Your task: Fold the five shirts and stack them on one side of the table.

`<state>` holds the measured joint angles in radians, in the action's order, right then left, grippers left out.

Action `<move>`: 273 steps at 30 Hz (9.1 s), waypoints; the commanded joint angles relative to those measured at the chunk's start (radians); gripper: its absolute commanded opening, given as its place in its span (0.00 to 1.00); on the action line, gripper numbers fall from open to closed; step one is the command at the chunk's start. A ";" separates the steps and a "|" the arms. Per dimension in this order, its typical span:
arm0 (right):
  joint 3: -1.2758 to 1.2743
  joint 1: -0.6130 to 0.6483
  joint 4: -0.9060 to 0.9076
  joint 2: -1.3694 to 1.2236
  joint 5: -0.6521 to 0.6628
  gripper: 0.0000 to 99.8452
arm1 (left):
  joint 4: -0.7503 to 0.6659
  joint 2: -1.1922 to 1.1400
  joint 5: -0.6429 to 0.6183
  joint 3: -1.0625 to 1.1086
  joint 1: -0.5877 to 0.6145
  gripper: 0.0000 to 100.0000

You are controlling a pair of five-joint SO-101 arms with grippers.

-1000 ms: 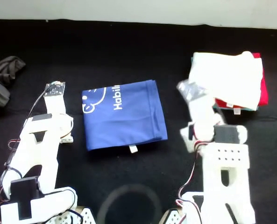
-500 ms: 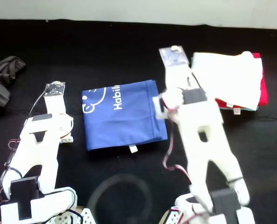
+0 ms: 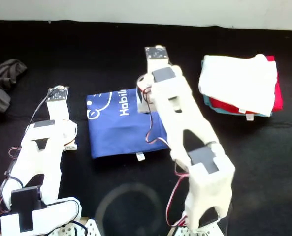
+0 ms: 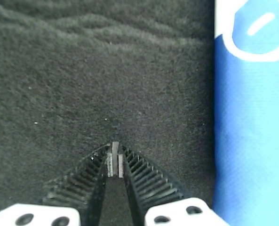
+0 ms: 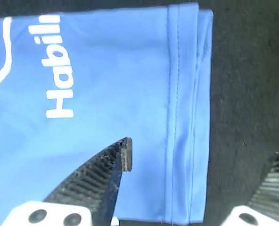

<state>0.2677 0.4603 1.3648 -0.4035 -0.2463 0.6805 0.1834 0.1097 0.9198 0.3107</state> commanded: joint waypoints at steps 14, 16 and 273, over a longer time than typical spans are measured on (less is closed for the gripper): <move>0.302 -0.015 0.008 -0.390 -0.002 0.40 | -0.028 0.010 0.003 0.002 0.002 0.01; 0.331 -0.013 0.025 -0.437 0.000 0.33 | -0.028 0.010 0.003 0.002 0.002 0.01; 1.422 -0.651 0.403 -0.664 0.657 0.01 | -0.031 0.008 0.003 0.001 -0.001 0.01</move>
<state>1.6410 -0.1550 1.7545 -1.1646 0.3859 0.6805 0.1834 0.1097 0.9198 0.3107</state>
